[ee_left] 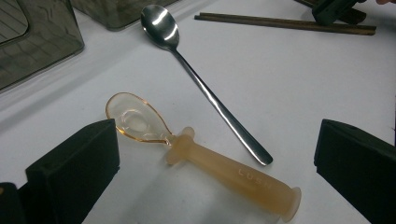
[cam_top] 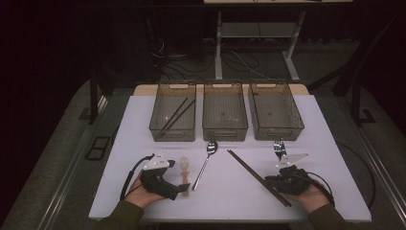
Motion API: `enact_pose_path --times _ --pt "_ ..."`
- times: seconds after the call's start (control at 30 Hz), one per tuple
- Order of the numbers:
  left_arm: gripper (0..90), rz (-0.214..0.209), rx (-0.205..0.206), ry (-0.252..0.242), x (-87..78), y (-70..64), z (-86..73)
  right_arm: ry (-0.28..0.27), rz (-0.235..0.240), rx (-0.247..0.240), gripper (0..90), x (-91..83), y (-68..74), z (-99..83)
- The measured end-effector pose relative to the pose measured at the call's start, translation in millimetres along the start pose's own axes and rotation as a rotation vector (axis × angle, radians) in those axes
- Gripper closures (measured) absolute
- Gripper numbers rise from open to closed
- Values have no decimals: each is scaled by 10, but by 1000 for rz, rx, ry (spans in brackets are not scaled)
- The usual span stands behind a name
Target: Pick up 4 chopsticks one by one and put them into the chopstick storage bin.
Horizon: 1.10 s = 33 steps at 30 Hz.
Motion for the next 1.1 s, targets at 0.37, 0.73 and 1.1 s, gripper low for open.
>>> enact_pose_path --times 0.37,0.73,1.1 --pt "0 -1 2 2 4 -2 -1 6 -18 12 820 29 -17 -21" --pt "0 0 1 1 0 -6 0 9 -25 53 837 27 -22 -19" --pt "0 0 3 1 -4 -3 1 -21 -24 63 839 -5 -11 45"
Point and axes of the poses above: each handheld gripper's, and its own axes: x roughly forward along the jaws, z roughly out of its top, y roughly to its left, the point moved 10 cm from there along x, roughly forward along the jaws, and after that the axes turned 1 degree about -x, right-handed, at the moved point
